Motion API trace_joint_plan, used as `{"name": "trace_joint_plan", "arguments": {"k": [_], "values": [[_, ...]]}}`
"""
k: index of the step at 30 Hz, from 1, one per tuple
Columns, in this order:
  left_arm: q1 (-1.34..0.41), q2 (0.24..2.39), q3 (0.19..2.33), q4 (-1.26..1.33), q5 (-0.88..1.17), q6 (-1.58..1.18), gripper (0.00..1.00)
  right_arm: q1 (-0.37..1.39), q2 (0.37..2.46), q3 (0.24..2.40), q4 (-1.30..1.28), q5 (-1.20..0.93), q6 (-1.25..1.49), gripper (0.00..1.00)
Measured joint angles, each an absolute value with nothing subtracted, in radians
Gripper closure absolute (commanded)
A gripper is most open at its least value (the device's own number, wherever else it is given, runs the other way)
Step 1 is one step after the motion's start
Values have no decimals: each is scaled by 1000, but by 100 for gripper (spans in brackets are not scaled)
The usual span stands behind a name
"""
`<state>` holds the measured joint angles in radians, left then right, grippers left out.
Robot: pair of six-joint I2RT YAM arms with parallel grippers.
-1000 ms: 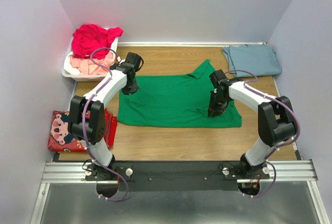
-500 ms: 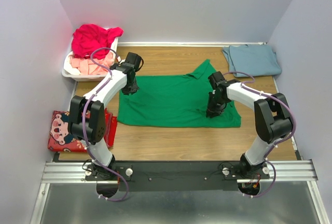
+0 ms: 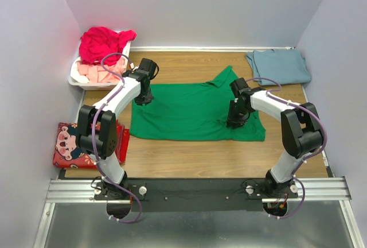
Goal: Fold and stack the t-shirts
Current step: Fold the tshirt
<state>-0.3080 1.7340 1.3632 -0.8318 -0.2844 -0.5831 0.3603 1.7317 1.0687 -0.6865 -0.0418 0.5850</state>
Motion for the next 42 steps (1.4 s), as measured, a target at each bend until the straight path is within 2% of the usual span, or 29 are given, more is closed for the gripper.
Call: {"name": "trace_joint_plan", "arguments": {"k": [9,14,15,19,23,42], "values": [[-308,1739,1363,-832,-285,-583,75,360,1730,1095,-698,-31,585,57],[-308,1740,1363,-832,-285,-583,75,360,1730,1097,-698,-28,585,62],[-308,1740,1363,-832,-285,-583,75,360,1730,1097,-698,-24,585,64],[-308,1740,1363,-832,-286,-583,75,360,1738,1103,-697,-9,582,87],[-308,1740,1363,-832,-286,-583,75,360,1757,1116,-697,2,584,99],[-308,1740,1363,-832,-287,-583,75,361,1805,1252,-682,4,573,99]]}}
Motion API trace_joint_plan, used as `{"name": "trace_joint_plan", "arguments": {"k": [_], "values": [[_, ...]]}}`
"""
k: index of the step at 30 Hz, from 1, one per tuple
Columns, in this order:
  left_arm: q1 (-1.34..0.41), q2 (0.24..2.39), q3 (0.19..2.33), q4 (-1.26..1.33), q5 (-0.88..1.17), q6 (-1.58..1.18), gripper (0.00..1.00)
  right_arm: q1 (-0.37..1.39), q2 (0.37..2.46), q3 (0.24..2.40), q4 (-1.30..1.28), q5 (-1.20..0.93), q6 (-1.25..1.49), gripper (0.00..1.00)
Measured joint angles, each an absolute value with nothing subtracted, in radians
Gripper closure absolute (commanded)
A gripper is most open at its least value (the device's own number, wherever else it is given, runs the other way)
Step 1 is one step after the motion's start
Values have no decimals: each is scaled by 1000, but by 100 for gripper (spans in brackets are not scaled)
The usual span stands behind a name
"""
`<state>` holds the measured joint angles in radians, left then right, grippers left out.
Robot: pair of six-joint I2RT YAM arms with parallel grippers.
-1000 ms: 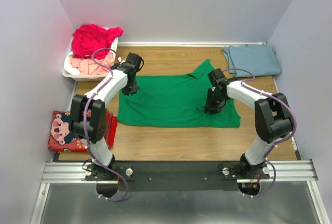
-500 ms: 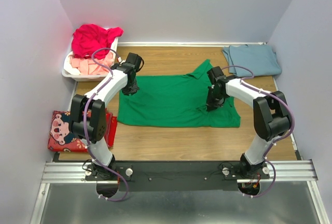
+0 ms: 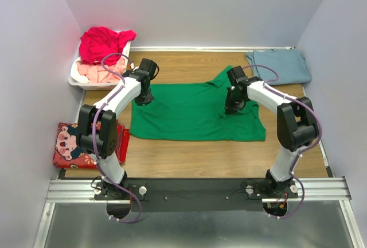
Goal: Fold and stack the t-shirts
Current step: Fold the tshirt
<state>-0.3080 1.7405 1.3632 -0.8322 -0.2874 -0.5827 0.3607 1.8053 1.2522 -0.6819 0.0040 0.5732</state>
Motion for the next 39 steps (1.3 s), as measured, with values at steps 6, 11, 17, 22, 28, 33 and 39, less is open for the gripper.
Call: {"name": "trace_joint_plan", "arguments": {"k": [6,11,17,22,28,33,39], "values": [[-308,1740,1363,-832,-287,-582,75,361,1937,1359,-653,6,558,81],[-308,1740,1363,-832,-288,-576,75,361,1998,1457,-647,14,523,50],[-308,1744,1366,-832,-299,-570,75,361,2004,1547,-629,23,490,49],[-311,1753,1378,-831,-302,-564,75,361,1996,1535,-624,72,478,49],[-323,1753,1378,-824,-302,-551,75,353,1913,1409,-648,142,501,50],[-329,1753,1348,-800,-300,-545,75,324,1833,1295,-672,179,536,50],[-329,1753,1323,-793,-294,-541,75,282,1844,1246,-682,186,559,51]]}}
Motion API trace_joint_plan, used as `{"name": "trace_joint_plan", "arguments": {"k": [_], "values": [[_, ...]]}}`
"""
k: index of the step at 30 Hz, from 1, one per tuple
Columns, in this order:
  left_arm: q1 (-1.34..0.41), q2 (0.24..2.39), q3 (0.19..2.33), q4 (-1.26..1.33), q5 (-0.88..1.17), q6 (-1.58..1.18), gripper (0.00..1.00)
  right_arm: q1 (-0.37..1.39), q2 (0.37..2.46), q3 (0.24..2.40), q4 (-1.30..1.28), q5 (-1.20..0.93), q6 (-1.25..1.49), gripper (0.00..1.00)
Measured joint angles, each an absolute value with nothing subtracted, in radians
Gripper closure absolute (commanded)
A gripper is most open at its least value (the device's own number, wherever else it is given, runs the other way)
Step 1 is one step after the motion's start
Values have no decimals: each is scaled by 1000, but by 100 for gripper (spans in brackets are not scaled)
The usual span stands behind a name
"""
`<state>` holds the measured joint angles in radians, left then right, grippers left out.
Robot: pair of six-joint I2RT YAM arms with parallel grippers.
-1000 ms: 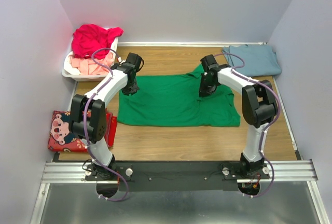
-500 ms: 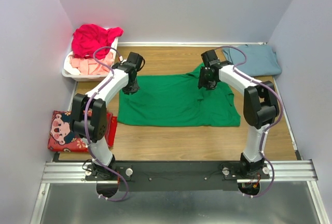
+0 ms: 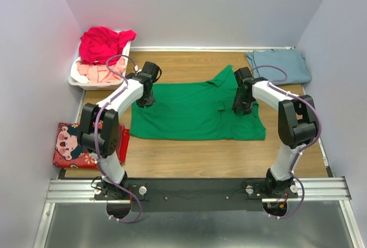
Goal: Fold and stack the t-shirts
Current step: Fold the tshirt
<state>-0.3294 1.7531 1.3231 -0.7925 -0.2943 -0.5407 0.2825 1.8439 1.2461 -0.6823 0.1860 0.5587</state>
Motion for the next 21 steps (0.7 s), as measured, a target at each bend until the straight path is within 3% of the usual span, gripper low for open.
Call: {"name": "trace_joint_plan", "arguments": {"k": [21], "values": [[-330,1790,1335,-784,-296,-542,75,146,1787,1134,-810,221,625,55]]}}
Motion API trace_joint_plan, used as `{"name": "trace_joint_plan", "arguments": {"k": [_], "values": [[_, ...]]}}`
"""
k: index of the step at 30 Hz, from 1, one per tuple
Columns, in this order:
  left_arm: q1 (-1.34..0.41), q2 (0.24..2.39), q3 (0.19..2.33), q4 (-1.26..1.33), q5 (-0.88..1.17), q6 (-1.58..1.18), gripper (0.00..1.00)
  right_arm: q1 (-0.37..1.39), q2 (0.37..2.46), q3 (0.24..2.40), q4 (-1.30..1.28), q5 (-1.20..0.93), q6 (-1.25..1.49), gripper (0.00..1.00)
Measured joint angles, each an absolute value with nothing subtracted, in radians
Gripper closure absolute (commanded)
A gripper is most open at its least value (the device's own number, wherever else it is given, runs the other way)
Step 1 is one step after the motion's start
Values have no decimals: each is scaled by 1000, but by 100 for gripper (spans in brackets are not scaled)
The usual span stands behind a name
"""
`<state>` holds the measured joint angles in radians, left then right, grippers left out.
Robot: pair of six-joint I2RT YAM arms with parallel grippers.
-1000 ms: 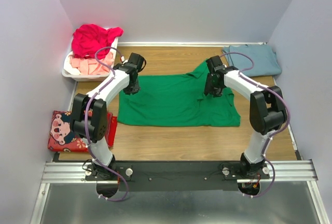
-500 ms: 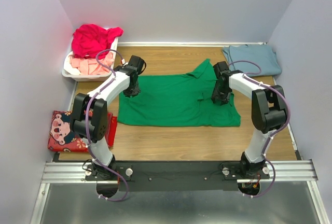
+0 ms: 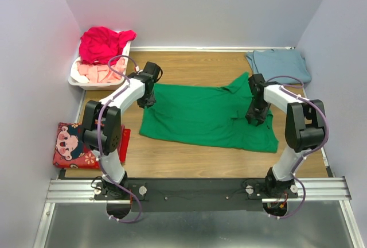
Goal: Fold and stack the t-shirts
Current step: Fold the tshirt
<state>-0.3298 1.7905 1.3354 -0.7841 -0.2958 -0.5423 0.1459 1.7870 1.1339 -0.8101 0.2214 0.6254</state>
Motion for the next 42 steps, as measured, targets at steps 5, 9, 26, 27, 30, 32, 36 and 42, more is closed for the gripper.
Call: {"name": "trace_joint_plan", "arguments": {"k": [5,9,26,27,30,32,36,42], "values": [[-329,1826,1389,-784,-299,-545,75,129,1773,1117,-863,261,611,55],[-330,1906,1520,-764,-301,-545,74,127,1766,1118,-877,265,604,54],[-297,2349,2113,-787,-315,-548,64,124,1749,1382,-868,234,551,48],[-294,2354,2121,-794,-321,-549,64,124,1767,1415,-859,234,547,48],[-281,2360,2137,-812,-334,-555,64,124,1800,1459,-845,233,540,48],[-275,2360,2137,-816,-338,-558,64,124,1815,1471,-839,231,540,48],[-263,2368,2137,-826,-339,-564,63,124,1844,1484,-838,225,538,48],[-260,2399,2113,-840,-337,-566,61,124,1895,1533,-836,219,533,48]]}}
